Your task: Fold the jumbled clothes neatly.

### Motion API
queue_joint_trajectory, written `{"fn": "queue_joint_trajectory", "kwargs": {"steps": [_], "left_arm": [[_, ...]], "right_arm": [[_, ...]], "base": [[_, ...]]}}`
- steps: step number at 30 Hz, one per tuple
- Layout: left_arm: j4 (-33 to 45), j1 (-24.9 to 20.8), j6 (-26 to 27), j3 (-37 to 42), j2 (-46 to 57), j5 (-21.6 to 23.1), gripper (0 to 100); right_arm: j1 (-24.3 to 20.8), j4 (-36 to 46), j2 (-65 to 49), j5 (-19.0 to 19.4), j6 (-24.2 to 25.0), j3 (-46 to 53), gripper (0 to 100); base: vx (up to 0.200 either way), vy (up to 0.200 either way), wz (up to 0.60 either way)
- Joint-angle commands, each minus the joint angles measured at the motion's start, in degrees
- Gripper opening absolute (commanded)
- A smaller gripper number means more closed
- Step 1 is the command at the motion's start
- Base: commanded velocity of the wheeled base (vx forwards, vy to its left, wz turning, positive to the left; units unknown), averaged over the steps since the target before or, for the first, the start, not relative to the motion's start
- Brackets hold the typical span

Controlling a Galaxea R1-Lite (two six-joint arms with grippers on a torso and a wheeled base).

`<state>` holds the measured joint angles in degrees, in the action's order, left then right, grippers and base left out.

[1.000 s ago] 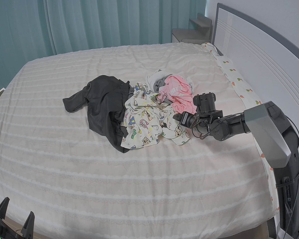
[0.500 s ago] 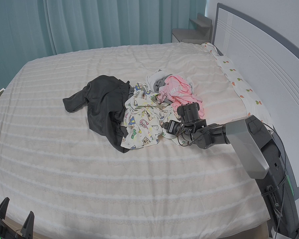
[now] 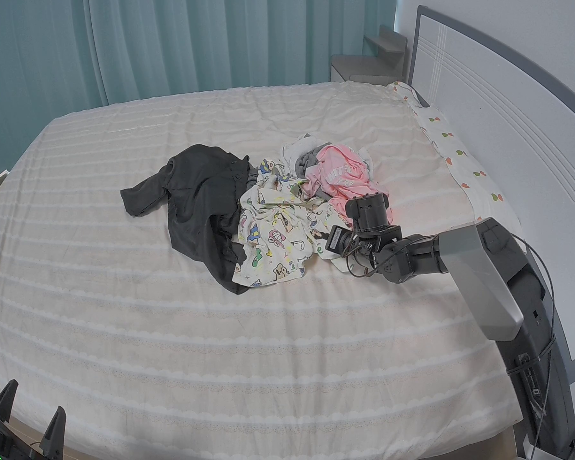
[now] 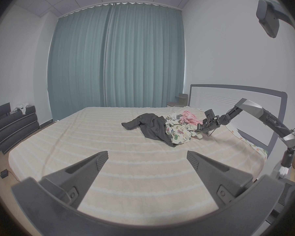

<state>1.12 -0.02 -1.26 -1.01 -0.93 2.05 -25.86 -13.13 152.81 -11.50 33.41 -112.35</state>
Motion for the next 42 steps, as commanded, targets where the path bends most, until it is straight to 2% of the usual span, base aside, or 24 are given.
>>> {"fn": "queue_joint_trajectory", "kwargs": {"steps": [1, 4, 6, 7, 9, 10, 14, 16, 17, 21, 24, 28, 31, 34, 35, 36, 37, 38, 39, 42], "left_arm": [[-0.1, 0.0, 0.4, 0.7, 0.5, -0.1, 100], [-0.1, 0.0, 0.6, 0.7, 0.5, 0.0, 100], [-0.1, 0.0, 0.6, 0.7, 0.5, 0.0, 100], [-0.1, 0.0, 0.6, 0.7, 0.5, 0.0, 100], [-0.1, 0.0, 0.6, 0.7, 0.5, 0.0, 100], [-0.1, 0.0, 0.6, 0.7, 0.5, 0.0, 100], [0.0, 0.0, 0.6, 0.7, 0.5, -1.8, 100], [0.0, 0.0, 0.2, 0.7, 0.5, -2.3, 100], [-0.1, 0.0, -1.4, 0.7, 0.5, -4.1, 100], [-0.2, 0.0, -2.3, 0.7, 0.5, -4.7, 100], [-0.2, 0.0, -2.0, 0.7, 0.5, -4.7, 100], [-0.2, 0.0, -1.9, 0.7, 0.5, -3.8, 100], [-0.2, 0.0, -0.2, 0.7, 0.6, 0.1, 100], [-1.0, 0.0, 2.9, 0.6, 0.6, 2.7, 100], [-3.1, -0.1, 1.2, -2.5, 0.1, 5.2, 100], [-5.3, -0.9, -3.0, -8.6, -2.6, 6.7, 100], [-5.5, -0.9, -4.4, -10.7, -3.9, 7.2, 100], [-6.0, -1.6, -10.8, -18.9, -13.0, 10.3, 100], [-6.0, -1.9, -11.0, -19.9, -15.1, 12.3, 100], [-5.3, -3.8, -6.6, -19.5, -19.5, 24.5, 100]], "right_arm": [[-1.0, -3.2, -12.8, 1.1, 3.1, 11.5, 0], [-2.3, -7.5, -20.4, 2.2, 4.2, 20.9, 0], [-2.3, -7.5, -20.4, 2.2, 4.2, 20.9, 0], [-3.1, -11.8, -28.5, 4.6, 4.5, 29.8, 0], [-4.1, -14.8, -36.0, 6.5, 4.4, 36.9, 0], [-4.1, -14.8, -36.0, 6.5, 4.4, 36.9, 0], [-8.9, -19.7, -53.4, 7.8, 4.4, 51.9, 0], [-9.7, -20.3, -56.1, 8.1, 4.3, 54.1, 0], [-11.9, -20.6, -63.6, 10.3, 3.9, 59.4, 0], [-14.6, -19.0, -72.4, 11.8, 2.6, 61.5, 0], [-14.3, -17.7, -77.8, 12.1, -0.8, 60.6, 0], [-13.6, -17.5, -83.2, 14.4, -1.2, 62.4, 0], [-13.7, -17.4, -84.3, 16.6, -1.8, 62.5, 0], [-14.0, -17.4, -83.7, 16.9, -3.2, 61.0, 0], [-14.0, -17.4, -83.2, 17.6, -4.0, 60.1, 0], [-14.0, -17.4, -82.5, 18.1, -4.1, 59.4, 0], [-14.0, -17.4, -82.3, 18.3, -4.2, 59.4, 0], [-14.5, -17.4, -81.3, 18.7, -4.3, 58.6, 0], [-15.0, -17.4, -80.7, 18.8, -4.3, 58.4, 0], [-17.1, -17.4, -79.5, 18.7, -4.3, 57.6, 0]], "base": [[0.000, 0.000, 0.00], [0.000, 0.000, 0.00], [0.000, 0.000, 0.00], [0.000, 0.000, 0.00], [0.000, 0.000, 0.00], [0.000, 0.000, 0.00], [0.000, 0.000, 0.00], [0.000, 0.000, 0.00], [0.000, 0.000, 0.00], [0.000, 0.000, 0.00], [0.000, 0.000, 0.00], [0.000, 0.000, 0.00], [0.000, 0.000, 0.00], [0.000, 0.000, 0.00], [0.000, 0.000, 0.00], [0.000, 0.000, 0.00], [0.000, 0.000, 0.00], [0.000, 0.000, 0.00], [0.000, 0.000, 0.00], [0.000, 0.000, 0.00]]}}
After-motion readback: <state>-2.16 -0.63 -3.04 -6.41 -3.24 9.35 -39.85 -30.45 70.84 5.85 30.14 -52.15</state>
